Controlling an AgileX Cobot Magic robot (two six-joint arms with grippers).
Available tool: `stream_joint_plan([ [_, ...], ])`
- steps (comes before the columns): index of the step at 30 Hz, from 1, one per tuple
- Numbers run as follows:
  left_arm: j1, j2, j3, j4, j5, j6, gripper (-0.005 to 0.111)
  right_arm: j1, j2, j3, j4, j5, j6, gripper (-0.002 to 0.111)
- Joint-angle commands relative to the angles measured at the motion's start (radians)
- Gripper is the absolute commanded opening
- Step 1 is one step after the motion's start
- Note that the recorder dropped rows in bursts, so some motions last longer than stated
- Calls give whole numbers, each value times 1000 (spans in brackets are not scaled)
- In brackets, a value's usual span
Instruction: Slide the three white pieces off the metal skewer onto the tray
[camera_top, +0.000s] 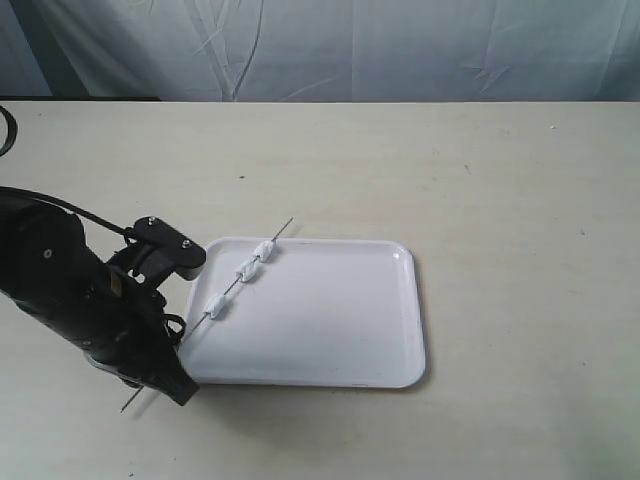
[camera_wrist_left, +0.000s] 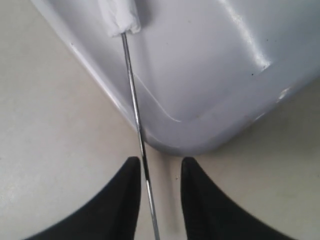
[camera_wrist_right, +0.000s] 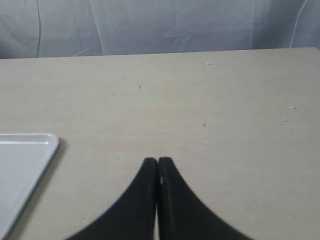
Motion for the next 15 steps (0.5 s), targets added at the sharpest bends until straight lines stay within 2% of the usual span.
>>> stream_joint_plan([
  [1,-11,21,-6,-6,22,-6,29,3,-5,4,2,-8,0,-1],
  [7,-11,72,-6,-6,18,-6,28,3,-5,4,2,-8,0,-1],
  [9,-11,85,-6,-4,18,-6,23,3,-5,4,2,-8,0,-1],
  [11,-11,85,-6,-2,18,-6,11,3,-5,4,4,-12,0,-1],
  [12,-11,85,-6,-2,18,-6,1,3,-5,4,4,-12,0,-1],
  [15,-11,85,-6,-2,18,-4,0,3,-5,4,4,-12,0,-1],
])
